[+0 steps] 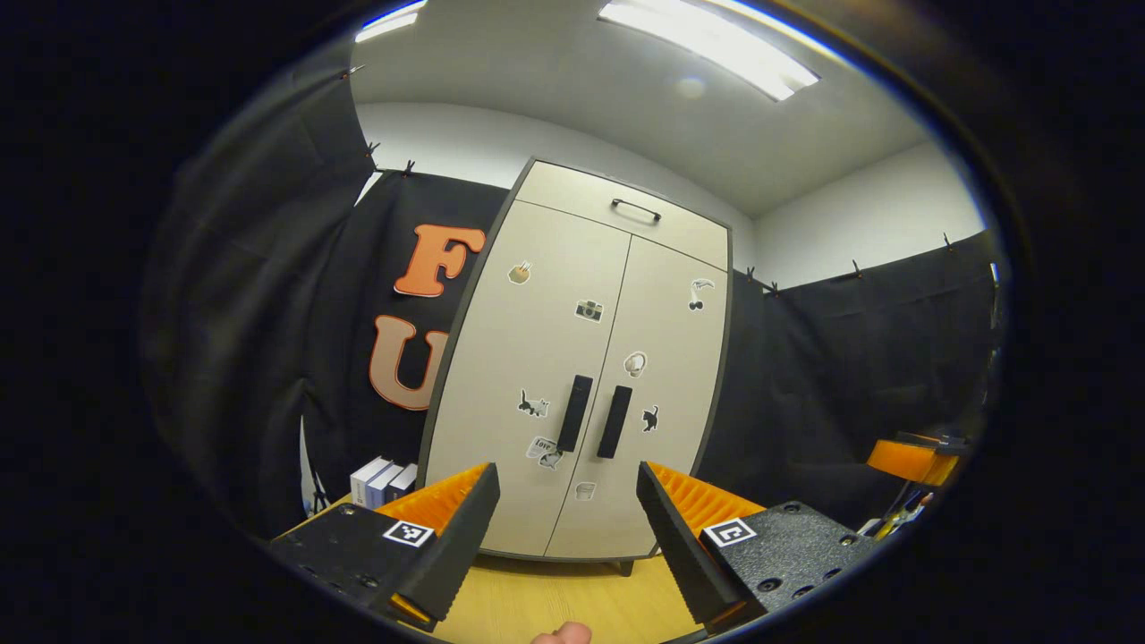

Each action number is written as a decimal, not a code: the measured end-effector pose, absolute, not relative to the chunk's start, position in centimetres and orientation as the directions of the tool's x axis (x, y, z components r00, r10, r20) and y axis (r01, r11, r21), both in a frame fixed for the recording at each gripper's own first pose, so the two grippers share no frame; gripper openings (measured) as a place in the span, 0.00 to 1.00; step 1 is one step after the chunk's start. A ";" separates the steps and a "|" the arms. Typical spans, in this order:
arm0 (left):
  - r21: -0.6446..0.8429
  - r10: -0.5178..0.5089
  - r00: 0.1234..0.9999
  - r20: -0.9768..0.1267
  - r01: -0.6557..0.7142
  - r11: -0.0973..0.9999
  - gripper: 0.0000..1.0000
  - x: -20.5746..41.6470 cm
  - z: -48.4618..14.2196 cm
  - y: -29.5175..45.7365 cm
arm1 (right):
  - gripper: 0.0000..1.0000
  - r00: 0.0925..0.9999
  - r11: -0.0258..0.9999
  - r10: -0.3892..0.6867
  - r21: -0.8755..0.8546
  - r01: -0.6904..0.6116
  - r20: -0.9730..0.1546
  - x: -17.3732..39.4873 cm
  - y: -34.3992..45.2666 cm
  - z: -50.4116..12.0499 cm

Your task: Open the right door of the double-door shoe cabinet with the right hand, and open the left door with the left hand.

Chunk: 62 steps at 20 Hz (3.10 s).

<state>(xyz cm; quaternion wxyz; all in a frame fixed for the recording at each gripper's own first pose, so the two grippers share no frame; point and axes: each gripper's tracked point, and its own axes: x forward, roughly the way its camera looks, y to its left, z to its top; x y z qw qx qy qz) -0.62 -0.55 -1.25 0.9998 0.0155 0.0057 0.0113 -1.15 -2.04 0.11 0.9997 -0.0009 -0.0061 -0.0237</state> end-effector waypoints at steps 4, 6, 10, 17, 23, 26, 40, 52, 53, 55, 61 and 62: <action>0.029 0.015 1.000 -0.023 -0.014 0.999 0.94 -0.9 -1.7 -0.4 | 1.00 0.999 0.999 0.030 0.045 -0.031 0.030 -1.7 0.8 0.4; 0.042 0.020 0.999 -0.025 -0.019 0.999 0.94 -1.1 -1.9 -0.1 | 0.99 0.999 0.999 0.030 0.030 -0.031 0.009 -0.5 1.1 -0.3; 0.106 0.062 0.998 0.004 -0.062 0.992 0.94 -2.3 -1.3 1.3 | 0.99 0.997 0.997 0.078 0.001 -0.078 0.010 4.3 3.2 0.0; 0.110 0.193 0.980 0.054 -0.198 0.974 0.94 -4.4 -0.3 3.5 | 0.99 0.985 0.985 0.170 -0.026 -0.169 0.026 19.8 8.2 2.2; 0.153 0.399 0.903 0.156 -0.422 0.894 0.94 -4.2 1.2 5.5 | 0.99 0.963 0.964 0.264 -0.016 -0.266 -0.053 31.8 12.1 -1.9; 0.112 0.457 0.874 0.169 -0.477 0.872 0.94 -3.5 0.4 5.1 | 0.99 0.950 0.955 0.296 0.031 -0.295 -0.098 35.4 12.5 -4.8; 0.158 0.264 0.958 0.111 -0.279 0.947 0.94 6.3 -3.6 9.3 | 0.34 0.965 0.966 0.255 0.048 -0.253 -0.054 39.0 13.3 -8.4; 0.124 0.239 0.968 0.076 -0.247 0.961 0.94 6.4 -4.0 9.9 | 0.23 0.897 0.912 0.410 0.096 -0.399 -0.165 31.5 11.4 -7.8; 0.119 0.229 0.970 0.077 -0.237 0.964 0.94 6.7 -4.2 9.5 | 0.23 0.886 0.901 0.434 0.109 -0.421 -0.166 30.5 10.8 -7.5; 0.118 0.217 0.974 0.070 -0.224 0.967 0.94 7.6 -4.6 8.6 | 0.23 0.870 0.885 0.465 0.125 -0.449 -0.163 28.5 9.5 -7.1; 0.124 0.156 0.987 0.041 -0.160 0.979 0.94 11.6 -5.9 5.3 | 0.23 0.857 0.874 0.485 0.083 -0.478 -0.175 24.2 5.5 -6.2; 0.122 0.142 0.989 0.037 -0.146 0.982 0.94 12.3 -6.0 4.7 | 0.23 0.853 0.869 0.494 0.091 -0.486 -0.169 23.5 4.7 -5.9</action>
